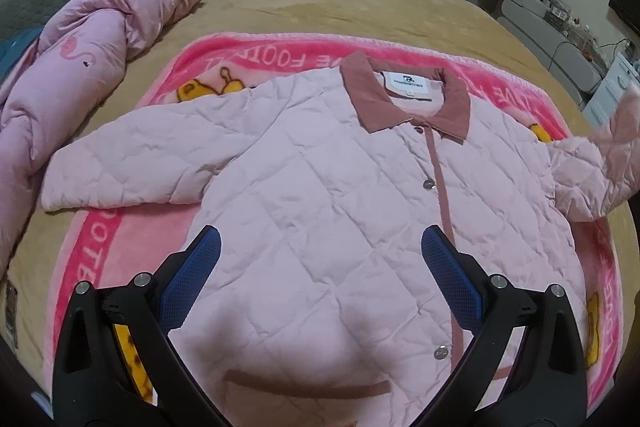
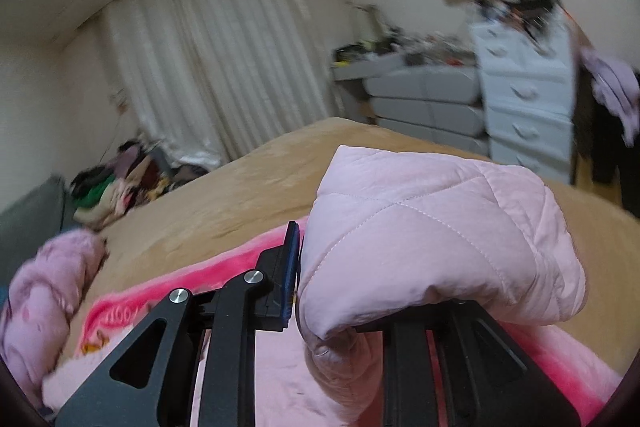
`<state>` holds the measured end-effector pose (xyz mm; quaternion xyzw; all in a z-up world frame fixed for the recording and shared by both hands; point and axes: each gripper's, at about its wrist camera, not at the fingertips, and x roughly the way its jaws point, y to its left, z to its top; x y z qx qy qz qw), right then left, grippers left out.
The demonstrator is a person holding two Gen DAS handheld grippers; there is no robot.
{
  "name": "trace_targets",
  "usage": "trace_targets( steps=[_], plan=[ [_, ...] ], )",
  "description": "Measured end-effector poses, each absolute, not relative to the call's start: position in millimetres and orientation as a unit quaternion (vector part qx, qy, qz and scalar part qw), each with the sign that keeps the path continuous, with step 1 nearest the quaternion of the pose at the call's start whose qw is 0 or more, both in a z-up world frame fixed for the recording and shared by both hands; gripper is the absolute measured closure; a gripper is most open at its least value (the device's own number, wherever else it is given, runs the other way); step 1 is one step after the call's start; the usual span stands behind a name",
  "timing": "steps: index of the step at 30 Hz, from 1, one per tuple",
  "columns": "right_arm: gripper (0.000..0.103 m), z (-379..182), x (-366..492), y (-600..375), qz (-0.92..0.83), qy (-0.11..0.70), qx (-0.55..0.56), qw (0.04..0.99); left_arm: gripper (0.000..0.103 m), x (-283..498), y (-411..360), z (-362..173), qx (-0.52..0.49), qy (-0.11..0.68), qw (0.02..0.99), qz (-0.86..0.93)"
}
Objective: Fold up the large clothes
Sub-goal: 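Lift the held sleeve with the right tool and fold it across the jacket front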
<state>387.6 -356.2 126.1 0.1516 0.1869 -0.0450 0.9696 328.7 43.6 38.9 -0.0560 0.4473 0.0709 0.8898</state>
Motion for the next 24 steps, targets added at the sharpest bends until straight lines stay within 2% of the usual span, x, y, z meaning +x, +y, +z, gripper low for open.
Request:
trace_targets(
  steps=[10,24],
  plan=[
    [0.085,123.9,399.5,-242.1,0.051,0.214,0.03,0.975,0.009,317.9,63.4,30.6,-0.057,0.445,0.89,0.081],
    [0.085,34.1,390.0,-133.5,0.166,0.32,-0.034,0.932,0.009,312.6,67.7,16.0,-0.054,0.45,0.888,0.081]
  ],
)
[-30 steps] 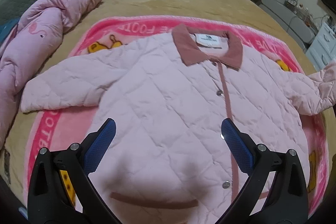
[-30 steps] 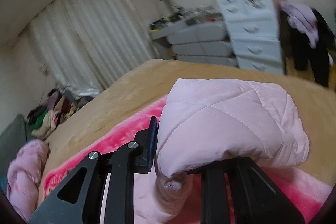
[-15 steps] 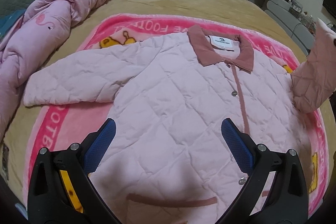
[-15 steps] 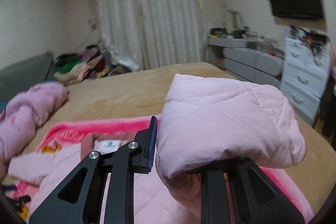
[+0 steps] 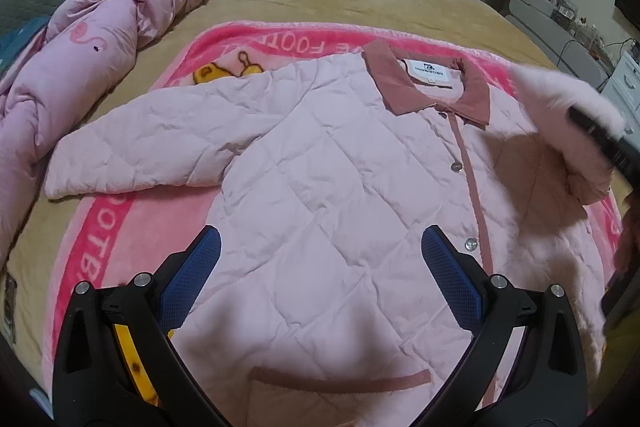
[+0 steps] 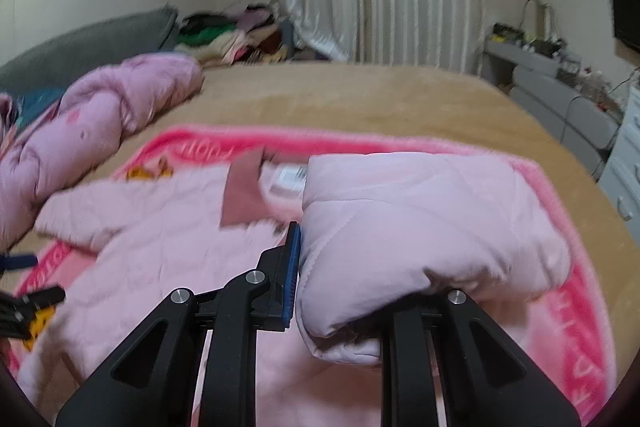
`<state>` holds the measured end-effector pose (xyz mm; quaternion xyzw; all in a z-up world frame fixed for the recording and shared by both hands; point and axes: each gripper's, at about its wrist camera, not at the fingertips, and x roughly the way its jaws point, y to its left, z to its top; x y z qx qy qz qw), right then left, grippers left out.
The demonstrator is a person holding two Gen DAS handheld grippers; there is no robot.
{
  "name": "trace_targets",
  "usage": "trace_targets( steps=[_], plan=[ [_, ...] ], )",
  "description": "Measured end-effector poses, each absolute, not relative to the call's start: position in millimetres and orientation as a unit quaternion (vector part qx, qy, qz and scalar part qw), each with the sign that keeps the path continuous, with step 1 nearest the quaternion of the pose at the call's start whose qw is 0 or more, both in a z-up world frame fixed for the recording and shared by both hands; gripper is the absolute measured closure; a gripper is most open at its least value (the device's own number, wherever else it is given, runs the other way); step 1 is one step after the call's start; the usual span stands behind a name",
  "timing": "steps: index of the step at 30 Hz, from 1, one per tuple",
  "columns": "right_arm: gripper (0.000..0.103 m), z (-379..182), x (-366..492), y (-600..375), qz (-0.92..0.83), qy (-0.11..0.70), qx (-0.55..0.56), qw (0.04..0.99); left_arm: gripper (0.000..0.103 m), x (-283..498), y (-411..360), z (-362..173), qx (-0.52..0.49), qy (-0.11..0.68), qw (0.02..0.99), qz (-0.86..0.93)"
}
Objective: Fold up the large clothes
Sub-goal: 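Lift the held sleeve with the right tool and fold it across the jacket front, then open the right tool to release the folded sleeve and withdraw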
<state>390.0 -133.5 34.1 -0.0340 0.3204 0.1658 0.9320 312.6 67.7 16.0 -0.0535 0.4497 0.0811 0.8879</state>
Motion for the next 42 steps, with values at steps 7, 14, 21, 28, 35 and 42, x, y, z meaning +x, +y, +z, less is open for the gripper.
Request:
trace_targets(
  steps=[7,14,21,28,35,42],
  plan=[
    [0.083,-25.2,387.9,-119.0,0.177,0.377,0.005,0.909,0.009,315.9,69.8,-0.5,-0.069,0.466,0.879,0.074],
    [0.043,-37.8,371.1,-144.8,0.182,0.404,0.097,0.891,0.009,325.3,68.2,-19.4,-0.115,0.488,0.864,0.039],
    [0.036,-22.5,347.3,-206.3,0.13,0.361,0.239,0.892,0.009,329.7,71.6,-28.8,-0.145,0.497,0.855,0.029],
    [0.07,-26.5,363.5,-232.3,0.127,0.356,0.313,0.872,0.009,333.3,78.3,-10.6,-0.139,0.489,0.861,0.036],
    [0.079,13.9,367.7,-185.6,0.173,0.315,0.224,0.906,0.009,337.8,99.6,12.5,-0.145,0.474,0.867,0.054],
    [0.079,29.1,361.2,-109.6,0.215,0.284,0.095,0.93,0.009,337.7,129.8,28.5,-0.226,0.445,0.866,0.027]
  ],
)
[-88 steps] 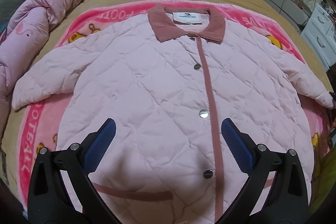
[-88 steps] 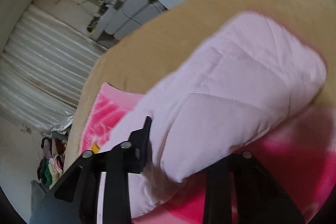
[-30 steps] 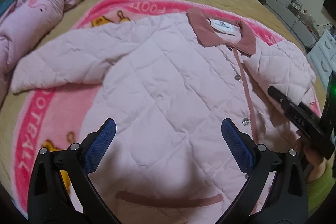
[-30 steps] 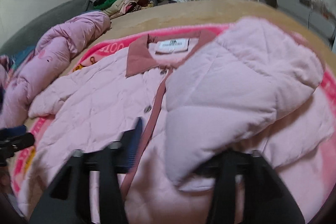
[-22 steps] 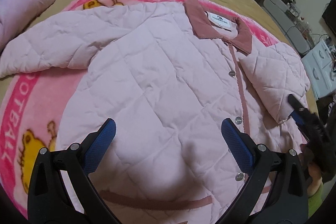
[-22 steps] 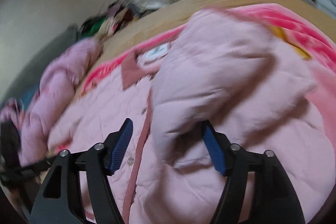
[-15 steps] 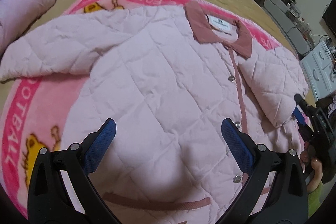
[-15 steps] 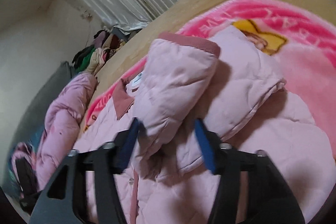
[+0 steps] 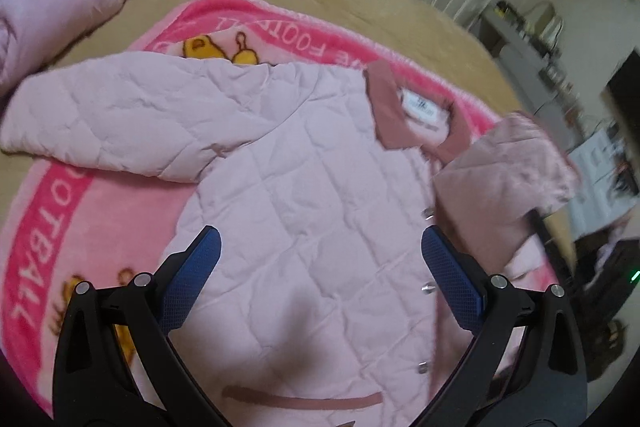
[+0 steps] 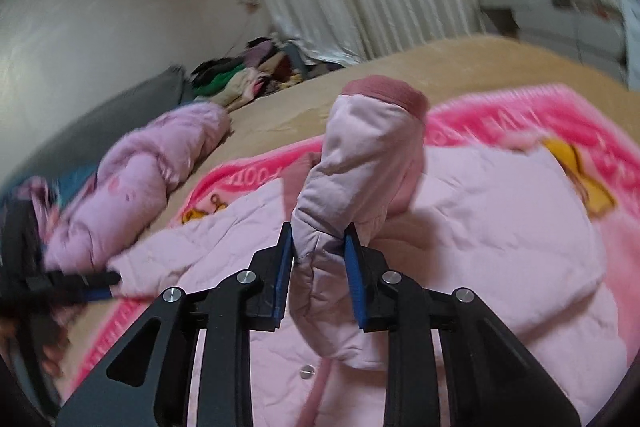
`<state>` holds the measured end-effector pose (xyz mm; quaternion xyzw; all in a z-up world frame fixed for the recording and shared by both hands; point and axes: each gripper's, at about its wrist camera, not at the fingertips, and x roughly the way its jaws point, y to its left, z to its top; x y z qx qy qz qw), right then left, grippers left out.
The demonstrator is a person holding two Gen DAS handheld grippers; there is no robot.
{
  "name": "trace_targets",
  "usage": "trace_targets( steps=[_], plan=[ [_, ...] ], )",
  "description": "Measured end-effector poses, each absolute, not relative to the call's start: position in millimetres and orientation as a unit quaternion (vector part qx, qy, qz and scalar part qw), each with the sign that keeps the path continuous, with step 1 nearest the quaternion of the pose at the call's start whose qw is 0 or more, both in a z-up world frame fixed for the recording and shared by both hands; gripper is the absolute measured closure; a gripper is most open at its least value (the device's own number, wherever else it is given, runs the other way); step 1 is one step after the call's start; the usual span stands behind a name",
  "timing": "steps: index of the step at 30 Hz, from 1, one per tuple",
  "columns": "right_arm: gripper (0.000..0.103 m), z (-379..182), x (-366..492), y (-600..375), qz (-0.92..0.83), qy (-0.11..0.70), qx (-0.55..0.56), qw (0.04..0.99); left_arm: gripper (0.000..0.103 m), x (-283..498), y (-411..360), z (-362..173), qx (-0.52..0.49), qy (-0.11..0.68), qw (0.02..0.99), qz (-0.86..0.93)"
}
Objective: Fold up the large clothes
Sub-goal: 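Open the right tool to release the folded sleeve and withdraw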
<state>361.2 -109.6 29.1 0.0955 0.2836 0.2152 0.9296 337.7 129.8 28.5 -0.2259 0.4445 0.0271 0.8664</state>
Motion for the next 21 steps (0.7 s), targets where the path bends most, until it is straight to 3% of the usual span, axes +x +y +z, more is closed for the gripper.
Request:
trace_targets(
  steps=[12,15,19,21],
  plan=[
    [0.077,-28.9,332.1,-21.9,0.28,0.332,-0.065,0.898,0.009,339.1,151.5,15.3,-0.307,0.422,0.853,-0.006],
    [0.069,-37.0,323.6,-10.8,0.297,0.348,-0.077,0.886,0.009,342.7,149.5,3.0,-0.317,0.431,0.845,-0.015],
    [0.048,-36.8,312.8,-8.1,0.323,0.359,-0.067,0.873,0.009,350.6,137.3,-20.8,-0.323,0.451,0.831,-0.036],
    [0.046,-32.2,307.6,-14.2,0.329,0.36,-0.055,0.871,0.009,352.6,131.8,-30.4,-0.322,0.461,0.826,-0.043]
  ],
)
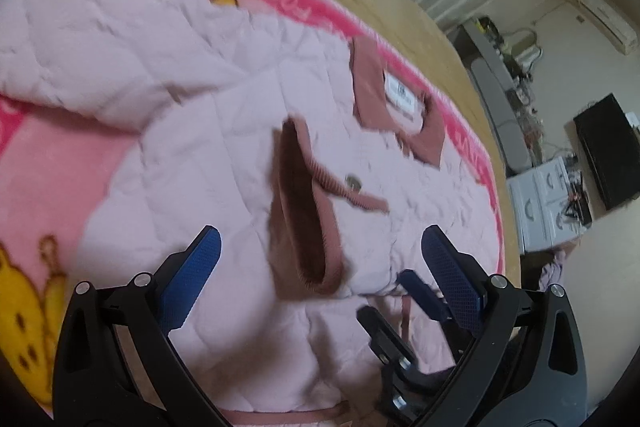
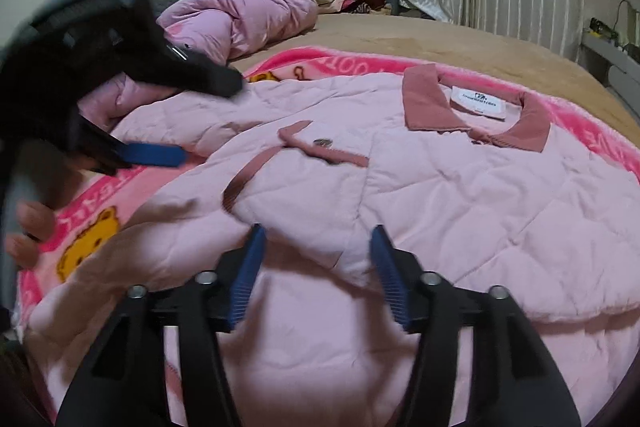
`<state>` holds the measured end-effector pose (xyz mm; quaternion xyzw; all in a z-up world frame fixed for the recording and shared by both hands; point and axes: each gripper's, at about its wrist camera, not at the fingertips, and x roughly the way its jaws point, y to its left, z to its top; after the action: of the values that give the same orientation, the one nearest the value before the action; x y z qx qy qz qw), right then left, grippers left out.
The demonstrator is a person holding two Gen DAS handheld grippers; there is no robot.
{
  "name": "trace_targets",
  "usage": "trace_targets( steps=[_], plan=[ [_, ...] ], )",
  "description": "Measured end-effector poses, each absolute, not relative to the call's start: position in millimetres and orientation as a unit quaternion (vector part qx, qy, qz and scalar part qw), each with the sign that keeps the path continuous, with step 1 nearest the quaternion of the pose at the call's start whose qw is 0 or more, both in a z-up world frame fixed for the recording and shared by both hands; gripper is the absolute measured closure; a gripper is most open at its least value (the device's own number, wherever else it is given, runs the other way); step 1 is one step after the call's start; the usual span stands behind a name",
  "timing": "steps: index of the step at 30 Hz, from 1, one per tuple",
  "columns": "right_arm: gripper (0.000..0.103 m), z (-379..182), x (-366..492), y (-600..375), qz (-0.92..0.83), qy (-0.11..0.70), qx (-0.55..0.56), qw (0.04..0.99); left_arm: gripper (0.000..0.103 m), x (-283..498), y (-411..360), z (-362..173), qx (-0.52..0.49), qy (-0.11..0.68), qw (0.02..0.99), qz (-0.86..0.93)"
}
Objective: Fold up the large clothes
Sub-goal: 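Open the right tool to release the folded sleeve and withdraw, then grasp the brown-trimmed front edge of the jacket with the left tool, then fold the front panel over toward the folded sleeve and open the left tool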
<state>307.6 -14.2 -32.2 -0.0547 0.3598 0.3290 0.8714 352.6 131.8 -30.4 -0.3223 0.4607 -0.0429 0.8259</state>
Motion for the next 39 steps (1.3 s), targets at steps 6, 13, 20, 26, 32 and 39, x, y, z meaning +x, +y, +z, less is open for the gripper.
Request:
trace_targets(
  steps=[6,13,20,26,32,39],
  plan=[
    [0.045,-17.1,303.0,-55.2,0.286,0.363,-0.013,0.887,0.018,359.5,115.4,-51.6,-0.339,0.464,0.814,-0.081],
    [0.045,-10.0,292.9,-98.6,0.229,0.349,0.009,0.909,0.083,365.1,96.1,-59.6,-0.307,0.474,0.823,-0.07],
    [0.045,-5.6,291.9,-132.6,0.194,0.349,0.032,0.916,0.09,361.1,101.4,-10.3,-0.222,0.42,0.879,-0.041],
    [0.045,-11.0,306.3,-165.4,0.131,0.364,0.056,0.92,0.092,375.7,116.2,25.9,-0.169,0.376,0.911,-0.015],
    [0.045,-20.0,318.5,-185.1,0.096,0.379,0.073,0.918,0.093,374.7,115.5,13.9,-0.147,0.358,0.922,-0.007],
    [0.045,-9.3,314.1,-202.5,0.083,0.351,0.106,0.927,0.096,347.5,62.5,77.6,-0.087,0.296,0.948,-0.075]
  ],
)
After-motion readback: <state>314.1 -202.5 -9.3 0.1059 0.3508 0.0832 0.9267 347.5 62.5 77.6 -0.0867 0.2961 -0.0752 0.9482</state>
